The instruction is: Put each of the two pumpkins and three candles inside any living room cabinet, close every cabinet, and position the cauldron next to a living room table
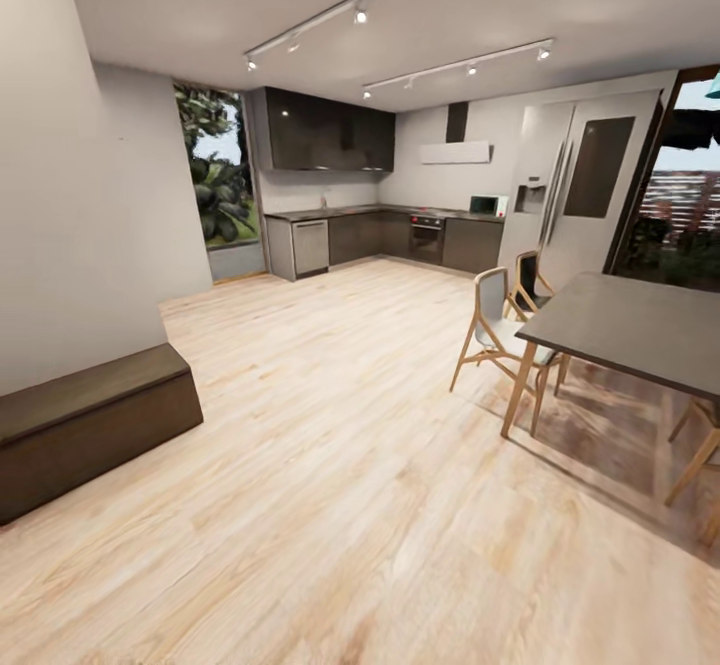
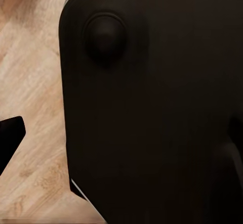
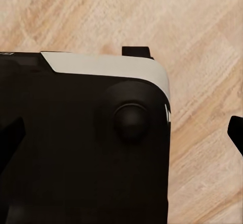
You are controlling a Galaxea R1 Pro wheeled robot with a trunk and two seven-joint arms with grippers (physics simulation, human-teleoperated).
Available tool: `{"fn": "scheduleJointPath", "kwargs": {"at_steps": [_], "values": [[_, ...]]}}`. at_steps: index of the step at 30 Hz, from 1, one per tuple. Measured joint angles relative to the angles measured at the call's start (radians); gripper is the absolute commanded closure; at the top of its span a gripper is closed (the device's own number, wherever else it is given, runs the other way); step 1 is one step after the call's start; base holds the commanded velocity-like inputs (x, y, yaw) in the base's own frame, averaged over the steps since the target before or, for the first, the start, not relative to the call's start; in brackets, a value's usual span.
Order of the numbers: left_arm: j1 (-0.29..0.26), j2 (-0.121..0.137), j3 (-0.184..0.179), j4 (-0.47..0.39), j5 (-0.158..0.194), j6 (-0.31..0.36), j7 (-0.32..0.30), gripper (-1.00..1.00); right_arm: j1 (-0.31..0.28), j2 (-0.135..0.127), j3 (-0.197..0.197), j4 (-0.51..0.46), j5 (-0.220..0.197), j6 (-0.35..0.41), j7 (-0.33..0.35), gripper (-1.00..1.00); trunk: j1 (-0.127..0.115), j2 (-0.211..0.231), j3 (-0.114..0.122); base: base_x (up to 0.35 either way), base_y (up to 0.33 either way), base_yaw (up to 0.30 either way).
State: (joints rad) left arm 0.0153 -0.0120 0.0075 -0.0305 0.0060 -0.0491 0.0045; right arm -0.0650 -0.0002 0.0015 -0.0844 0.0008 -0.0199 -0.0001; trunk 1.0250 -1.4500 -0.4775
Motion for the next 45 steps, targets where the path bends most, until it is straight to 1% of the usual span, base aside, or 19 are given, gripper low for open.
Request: {"fn": "scheduleJointPath", "kwargs": {"at_steps": [18, 28, 45], "values": [[0.000, 0.004, -0.001, 0.000, 0.000, 0.000, 0.000, -1.00, 0.000, 0.000, -0.004, -0.002, -0.005, 0.000, 0.000, -1.00, 0.000, 0.000, -0.024, 0.000, 0.000, 0.186], [0.000, -0.001, -0.001, 0.000, -0.001, 0.000, 0.000, -1.00, 0.000, 0.001, -0.003, -0.002, -0.005, 0.002, 0.000, -1.00, 0.000, 0.000, -0.037, 0.000, 0.000, 0.183], [0.000, -0.002, -0.001, 0.001, -0.001, 0.000, 0.000, -1.00, 0.000, 0.000, -0.005, -0.002, -0.009, 0.006, 0.000, -1.00, 0.000, 0.000, -0.060, 0.000, 0.000, 0.183]]}}
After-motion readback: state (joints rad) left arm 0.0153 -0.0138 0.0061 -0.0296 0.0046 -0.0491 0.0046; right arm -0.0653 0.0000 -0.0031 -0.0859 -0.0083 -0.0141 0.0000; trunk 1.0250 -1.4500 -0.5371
